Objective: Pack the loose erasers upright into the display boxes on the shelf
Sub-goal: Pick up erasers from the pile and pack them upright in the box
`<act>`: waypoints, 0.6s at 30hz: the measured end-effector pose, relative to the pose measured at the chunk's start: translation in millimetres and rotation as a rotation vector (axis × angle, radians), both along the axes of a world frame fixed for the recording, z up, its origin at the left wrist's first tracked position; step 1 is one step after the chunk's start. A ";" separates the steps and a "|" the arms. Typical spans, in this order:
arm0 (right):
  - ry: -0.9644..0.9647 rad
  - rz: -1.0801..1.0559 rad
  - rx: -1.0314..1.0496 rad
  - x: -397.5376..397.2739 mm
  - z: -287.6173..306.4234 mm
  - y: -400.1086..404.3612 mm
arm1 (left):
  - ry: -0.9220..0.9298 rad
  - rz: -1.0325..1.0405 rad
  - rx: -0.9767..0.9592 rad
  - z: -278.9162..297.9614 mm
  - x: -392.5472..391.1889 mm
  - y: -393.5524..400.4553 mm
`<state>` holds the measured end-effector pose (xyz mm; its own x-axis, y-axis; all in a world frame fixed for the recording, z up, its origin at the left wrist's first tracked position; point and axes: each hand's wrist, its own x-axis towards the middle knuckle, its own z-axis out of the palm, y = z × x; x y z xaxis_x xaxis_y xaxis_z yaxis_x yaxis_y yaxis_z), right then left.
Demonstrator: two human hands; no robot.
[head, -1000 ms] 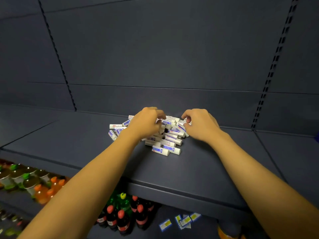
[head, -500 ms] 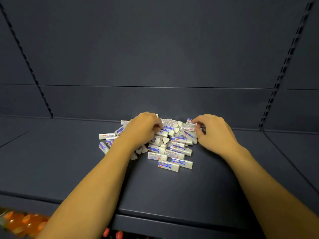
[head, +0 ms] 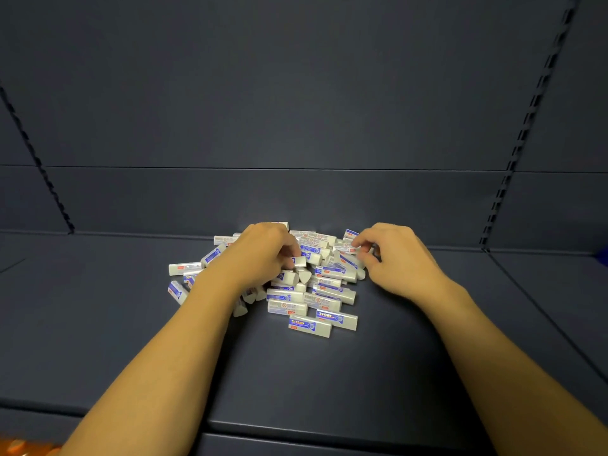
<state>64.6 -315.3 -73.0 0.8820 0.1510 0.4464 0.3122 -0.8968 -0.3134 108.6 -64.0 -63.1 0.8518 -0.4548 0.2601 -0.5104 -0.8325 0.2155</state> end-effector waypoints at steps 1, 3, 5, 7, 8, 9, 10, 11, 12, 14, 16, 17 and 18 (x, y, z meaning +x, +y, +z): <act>0.015 0.007 -0.002 -0.2 0.2 0.3 | -0.001 0.004 0.007 0.3 -0.7 -1.4; 0.052 0.020 -0.012 0.0 0.1 0.8 | -0.011 0.009 0.029 0.6 -1.6 -3.5; 0.089 0.031 -0.005 1.1 -1.1 1.4 | -0.027 0.015 0.040 1.2 -3.6 -4.2; 0.118 0.036 0.018 2.8 -3.0 2.2 | -0.046 0.035 0.021 2.3 -4.9 -2.2; 0.132 0.037 0.031 3.9 -3.8 2.4 | -0.061 0.046 -0.015 3.3 -5.5 -0.7; 0.149 0.040 0.047 4.7 -4.4 2.4 | -0.075 0.051 -0.094 4.8 -6.7 0.6; 0.169 0.042 0.064 5.6 -4.9 2.4 | -0.079 0.054 -0.214 6.9 -8.1 1.3; 0.190 0.044 0.083 6.2 -5.2 2.4 | -0.077 0.061 -0.352 9.3 -10.1 1.5; 0.209 0.044 0.100 7.1 -5.6 2.5 | -0.071 0.071 -0.483 11.6 -11.7 1.2; 0.229 0.042 0.122 8.4 -6.3 3.2 | -0.059 0.097 -0.664 14.6 -14.3 -0.4; 0.242 0.040 0.140 8.8 -6.5 4.0 | -0.041 0.118 -0.750 14.8 -14.0 -0.9; 0.247 0.037 0.150 8.3 -6.1 4.2 | -0.024 0.124 -0.776 14.2 -13.4 -0.7; 0.245 0.033 0.157 7.9 -5.5 4.3 | -0.006 0.126 -0.793 12.8 -11.9 -0.1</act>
<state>72.5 -311.0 -78.4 0.9620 0.1276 0.2412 0.2386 -0.8222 -0.5168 96.7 -64.1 -50.3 0.8822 -0.0332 0.4697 -0.4254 -0.4839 0.7648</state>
